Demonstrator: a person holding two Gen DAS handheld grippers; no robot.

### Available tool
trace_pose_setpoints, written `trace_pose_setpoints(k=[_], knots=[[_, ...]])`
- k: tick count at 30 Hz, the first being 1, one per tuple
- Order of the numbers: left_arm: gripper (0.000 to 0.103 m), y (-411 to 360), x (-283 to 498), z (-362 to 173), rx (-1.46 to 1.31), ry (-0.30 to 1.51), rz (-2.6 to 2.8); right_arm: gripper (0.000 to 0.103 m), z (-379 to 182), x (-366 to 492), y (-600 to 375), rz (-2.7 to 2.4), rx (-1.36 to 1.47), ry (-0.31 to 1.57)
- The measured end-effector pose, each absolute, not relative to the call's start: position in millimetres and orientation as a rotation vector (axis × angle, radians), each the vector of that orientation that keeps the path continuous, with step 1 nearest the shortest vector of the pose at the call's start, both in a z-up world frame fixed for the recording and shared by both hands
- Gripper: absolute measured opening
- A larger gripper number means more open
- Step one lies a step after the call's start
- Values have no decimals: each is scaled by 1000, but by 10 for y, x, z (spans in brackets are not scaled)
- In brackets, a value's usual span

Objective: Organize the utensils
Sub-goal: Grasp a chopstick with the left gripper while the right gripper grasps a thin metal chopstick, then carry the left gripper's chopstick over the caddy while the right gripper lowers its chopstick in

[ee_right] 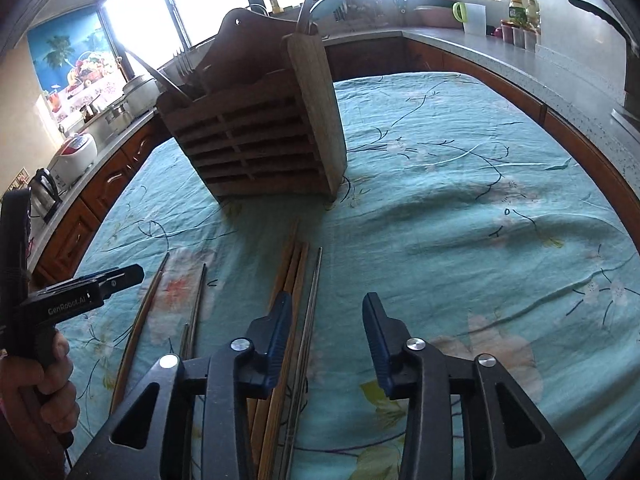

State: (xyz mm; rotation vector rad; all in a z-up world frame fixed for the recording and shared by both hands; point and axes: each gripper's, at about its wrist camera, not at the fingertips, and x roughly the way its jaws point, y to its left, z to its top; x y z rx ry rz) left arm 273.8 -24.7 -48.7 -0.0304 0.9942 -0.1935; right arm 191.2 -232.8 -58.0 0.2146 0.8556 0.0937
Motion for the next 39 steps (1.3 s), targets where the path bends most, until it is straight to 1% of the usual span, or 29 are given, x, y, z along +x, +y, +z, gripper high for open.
trace_pose_setpoints(k=[1,3,6,9,10,12,15,23,24,26,28,30,31,35,39], knots=[[42,-270,2774,-498,-24,999,-196,31,-597,1940,-2326,92,210,863],[36,-314,2834,-525,-17,1010,-204,28,-629,1992,-2325,96,213,879],[31,-363,2900,-569,1,1023,-206,23,-674,2057,-2297,98,202,900],[28,-425,2934,-590,34,1012,-199,22,-698,2073,-2266,105,203,898],[28,-437,2935,-592,50,1007,-197,20,-707,2080,-2246,98,187,902],[24,-431,2923,-596,72,999,-202,19,-713,2094,-2224,95,162,904],[23,-386,2875,-591,87,997,-213,14,-708,2103,-2233,96,142,912],[22,-521,2847,-607,164,982,-208,15,-721,2234,-2124,89,103,907],[19,-542,2835,-608,174,975,-214,15,-727,2254,-2105,88,92,903],[7,-578,2813,-609,185,966,-231,16,-732,2275,-2072,83,72,900],[5,-594,2804,-606,193,962,-231,14,-736,2277,-2059,81,60,899],[4,-573,2808,-588,172,970,-238,6,-735,2265,-2083,81,74,898],[4,-541,2790,-569,154,973,-245,5,-729,2262,-2098,90,96,900],[4,-404,2673,-411,91,950,-264,4,-619,2161,-2175,119,169,875],[4,-251,2536,-131,20,903,-287,4,-362,2017,-2237,149,208,811]])
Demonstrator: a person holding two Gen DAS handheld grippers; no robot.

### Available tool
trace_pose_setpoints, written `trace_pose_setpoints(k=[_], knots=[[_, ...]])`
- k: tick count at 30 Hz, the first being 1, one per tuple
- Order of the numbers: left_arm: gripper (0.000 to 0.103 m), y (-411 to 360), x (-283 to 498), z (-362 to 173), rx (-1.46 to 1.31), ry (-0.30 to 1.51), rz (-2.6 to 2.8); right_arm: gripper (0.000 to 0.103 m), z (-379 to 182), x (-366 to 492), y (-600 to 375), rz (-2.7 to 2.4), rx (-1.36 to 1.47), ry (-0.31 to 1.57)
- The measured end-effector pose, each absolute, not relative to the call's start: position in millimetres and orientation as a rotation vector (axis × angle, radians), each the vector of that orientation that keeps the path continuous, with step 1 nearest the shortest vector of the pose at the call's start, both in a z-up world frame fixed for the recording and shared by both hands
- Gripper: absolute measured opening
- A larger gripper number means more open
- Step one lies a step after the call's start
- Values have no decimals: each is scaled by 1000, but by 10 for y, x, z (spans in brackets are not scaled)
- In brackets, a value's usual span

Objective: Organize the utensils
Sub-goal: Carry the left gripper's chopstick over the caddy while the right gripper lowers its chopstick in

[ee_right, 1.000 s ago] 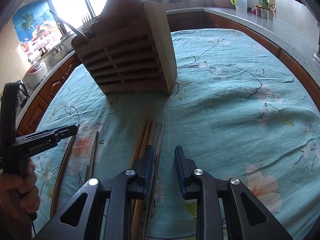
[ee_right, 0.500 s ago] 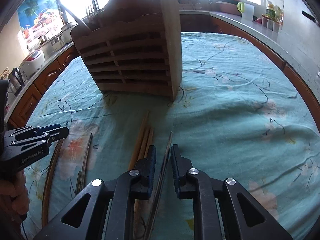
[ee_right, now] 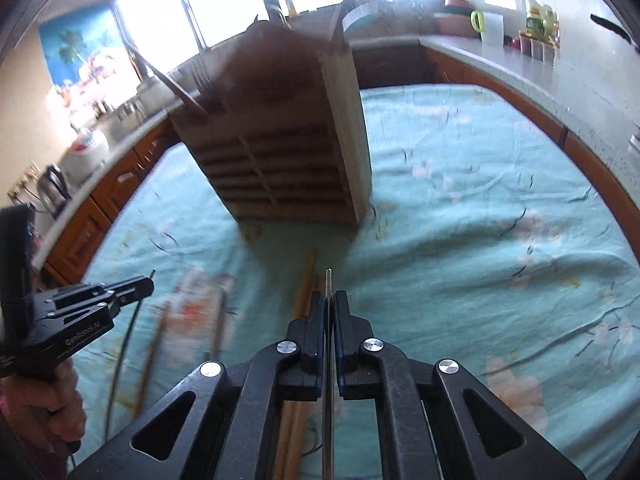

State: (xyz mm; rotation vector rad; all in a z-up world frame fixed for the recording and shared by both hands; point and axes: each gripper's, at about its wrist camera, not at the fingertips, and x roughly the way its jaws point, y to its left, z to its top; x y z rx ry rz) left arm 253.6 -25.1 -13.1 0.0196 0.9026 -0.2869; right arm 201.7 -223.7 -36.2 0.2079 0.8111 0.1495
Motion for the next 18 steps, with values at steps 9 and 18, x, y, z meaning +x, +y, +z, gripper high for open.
trace_pose_setpoints(k=[9,18], knots=[[4,-31,2156,549,-52,755,-311,4,274,1707,-2347,181,253,655],[4,90,1889,1103,-92,619,-338,4,848,1461,-2459,189,263,498]])
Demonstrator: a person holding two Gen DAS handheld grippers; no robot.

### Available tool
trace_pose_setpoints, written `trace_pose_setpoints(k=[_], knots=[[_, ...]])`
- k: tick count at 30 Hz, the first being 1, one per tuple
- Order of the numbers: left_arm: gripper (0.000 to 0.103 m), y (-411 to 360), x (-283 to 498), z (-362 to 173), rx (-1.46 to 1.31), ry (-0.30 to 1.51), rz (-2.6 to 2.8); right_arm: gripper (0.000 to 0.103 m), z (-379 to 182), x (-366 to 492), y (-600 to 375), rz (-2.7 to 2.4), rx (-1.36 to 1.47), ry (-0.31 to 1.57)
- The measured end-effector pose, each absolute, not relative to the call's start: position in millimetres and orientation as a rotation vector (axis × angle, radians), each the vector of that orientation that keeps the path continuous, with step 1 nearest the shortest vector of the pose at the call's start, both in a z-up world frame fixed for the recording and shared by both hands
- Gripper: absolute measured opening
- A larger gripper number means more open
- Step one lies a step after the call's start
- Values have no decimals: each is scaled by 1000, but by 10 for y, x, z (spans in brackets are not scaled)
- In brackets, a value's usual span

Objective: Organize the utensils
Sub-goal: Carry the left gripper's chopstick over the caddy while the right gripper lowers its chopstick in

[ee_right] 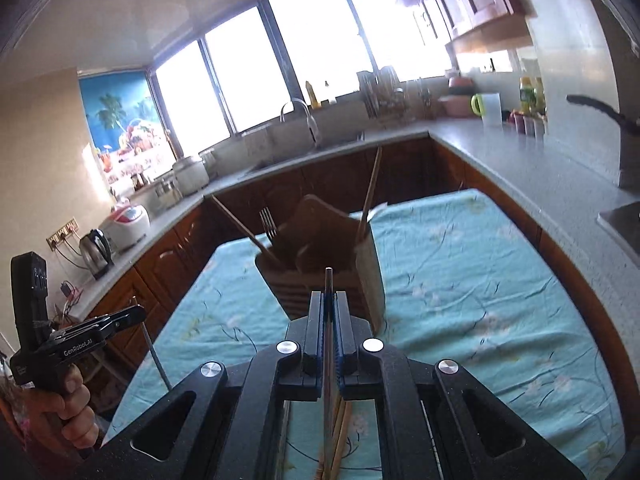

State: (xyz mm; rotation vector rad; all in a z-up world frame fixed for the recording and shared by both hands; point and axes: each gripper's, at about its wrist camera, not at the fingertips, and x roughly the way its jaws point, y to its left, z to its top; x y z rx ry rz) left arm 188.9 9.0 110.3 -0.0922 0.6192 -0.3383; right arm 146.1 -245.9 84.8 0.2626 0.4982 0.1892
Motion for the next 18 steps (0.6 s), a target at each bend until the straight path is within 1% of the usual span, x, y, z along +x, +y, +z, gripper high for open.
trace_pose_setpoints(k=[8,18], knots=[[4,90,1834,1299,-113,569,-344,4,1086,1413,-2550,179,264,433],[4,54,1912,1428,-135,534,-353,4,1115,1450,-2575,181,280,416]])
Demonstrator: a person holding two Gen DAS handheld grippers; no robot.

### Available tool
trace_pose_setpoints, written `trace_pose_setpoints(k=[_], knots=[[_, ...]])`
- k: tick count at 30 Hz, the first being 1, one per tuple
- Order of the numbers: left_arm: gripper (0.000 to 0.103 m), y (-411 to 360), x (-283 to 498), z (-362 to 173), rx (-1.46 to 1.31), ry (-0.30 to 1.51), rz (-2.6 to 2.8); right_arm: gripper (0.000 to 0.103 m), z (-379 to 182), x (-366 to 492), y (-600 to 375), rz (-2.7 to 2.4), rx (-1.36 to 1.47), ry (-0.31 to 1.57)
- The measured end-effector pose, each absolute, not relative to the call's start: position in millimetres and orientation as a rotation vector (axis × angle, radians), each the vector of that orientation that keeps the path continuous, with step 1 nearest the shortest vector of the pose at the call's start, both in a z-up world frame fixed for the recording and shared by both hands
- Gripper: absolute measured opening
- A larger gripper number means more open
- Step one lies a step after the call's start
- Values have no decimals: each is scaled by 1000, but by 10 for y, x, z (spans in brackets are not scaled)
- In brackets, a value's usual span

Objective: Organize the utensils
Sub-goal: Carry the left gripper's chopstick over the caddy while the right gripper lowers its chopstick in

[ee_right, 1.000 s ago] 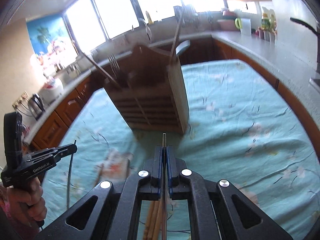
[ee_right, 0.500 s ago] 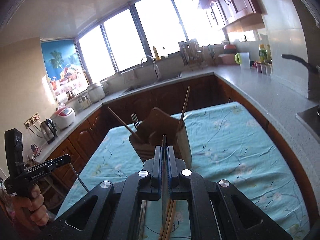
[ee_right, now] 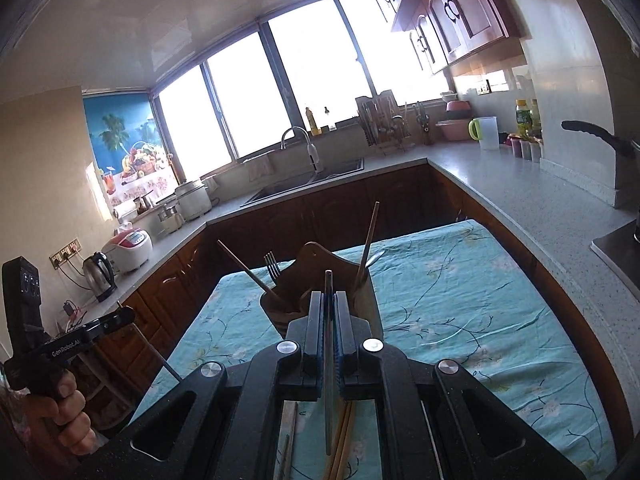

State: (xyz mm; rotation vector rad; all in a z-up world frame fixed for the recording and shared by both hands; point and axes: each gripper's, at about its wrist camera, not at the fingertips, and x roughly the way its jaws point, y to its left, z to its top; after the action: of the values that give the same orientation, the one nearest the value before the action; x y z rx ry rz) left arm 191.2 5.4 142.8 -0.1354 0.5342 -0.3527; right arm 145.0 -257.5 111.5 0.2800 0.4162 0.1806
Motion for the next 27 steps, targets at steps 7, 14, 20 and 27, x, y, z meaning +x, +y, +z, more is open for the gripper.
trace_pose_setpoints(k=[7,14,20,27], knots=[[4,10,2047,1586,-158,488,-358,4,1258,1546,-2578,176,276,371],[4,-69,2252,1873,-166,408,-348,4,1486,1759,-2615,172,285,303],[4,-135,2532,2083,-201,350,-323,4,1723,1970,-2646,152,283,223],[4,-179,2885,2056,-259,322,-288,4,1786,2201,-2668,121,284,171]])
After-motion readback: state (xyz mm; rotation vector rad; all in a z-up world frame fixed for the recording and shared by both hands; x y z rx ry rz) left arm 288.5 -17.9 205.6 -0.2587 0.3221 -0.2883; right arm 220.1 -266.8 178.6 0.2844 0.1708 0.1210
